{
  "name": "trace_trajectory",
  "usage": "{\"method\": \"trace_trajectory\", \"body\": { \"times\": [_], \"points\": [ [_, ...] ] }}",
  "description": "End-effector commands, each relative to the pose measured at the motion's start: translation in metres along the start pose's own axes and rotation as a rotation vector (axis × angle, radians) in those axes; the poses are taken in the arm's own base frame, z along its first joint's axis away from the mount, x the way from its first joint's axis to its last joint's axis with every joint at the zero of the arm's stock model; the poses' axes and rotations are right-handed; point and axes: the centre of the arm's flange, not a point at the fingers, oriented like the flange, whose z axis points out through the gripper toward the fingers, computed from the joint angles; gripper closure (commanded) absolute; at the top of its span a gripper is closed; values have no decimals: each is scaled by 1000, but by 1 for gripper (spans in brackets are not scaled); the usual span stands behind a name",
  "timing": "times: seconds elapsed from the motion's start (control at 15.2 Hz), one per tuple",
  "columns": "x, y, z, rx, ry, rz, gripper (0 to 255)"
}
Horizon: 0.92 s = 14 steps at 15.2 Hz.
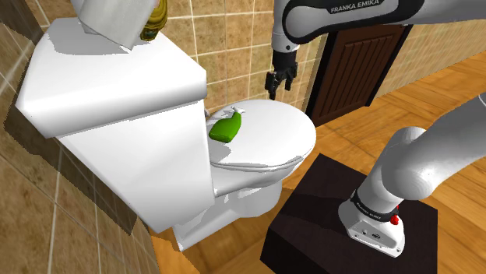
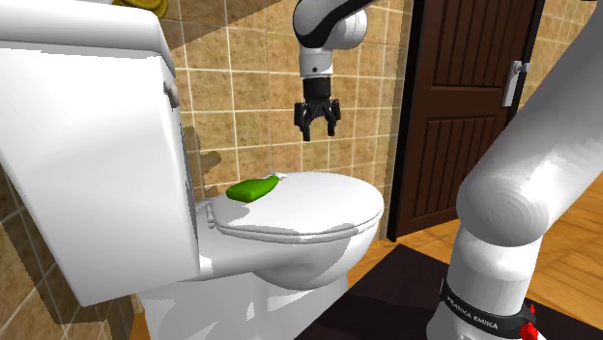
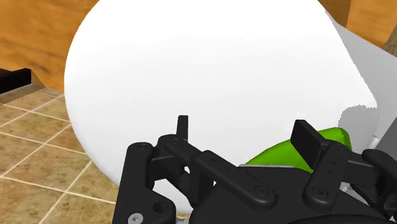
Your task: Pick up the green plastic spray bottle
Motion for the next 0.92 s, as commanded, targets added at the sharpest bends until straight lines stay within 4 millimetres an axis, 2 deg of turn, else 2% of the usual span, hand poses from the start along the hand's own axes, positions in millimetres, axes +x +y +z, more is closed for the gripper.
{"method": "trace_trajectory", "body": {
  "times": [0.0,0.86],
  "points": [
    [22,-6,10,2,2,16,0],
    [170,-28,91,13,8,115,0]
  ]
}}
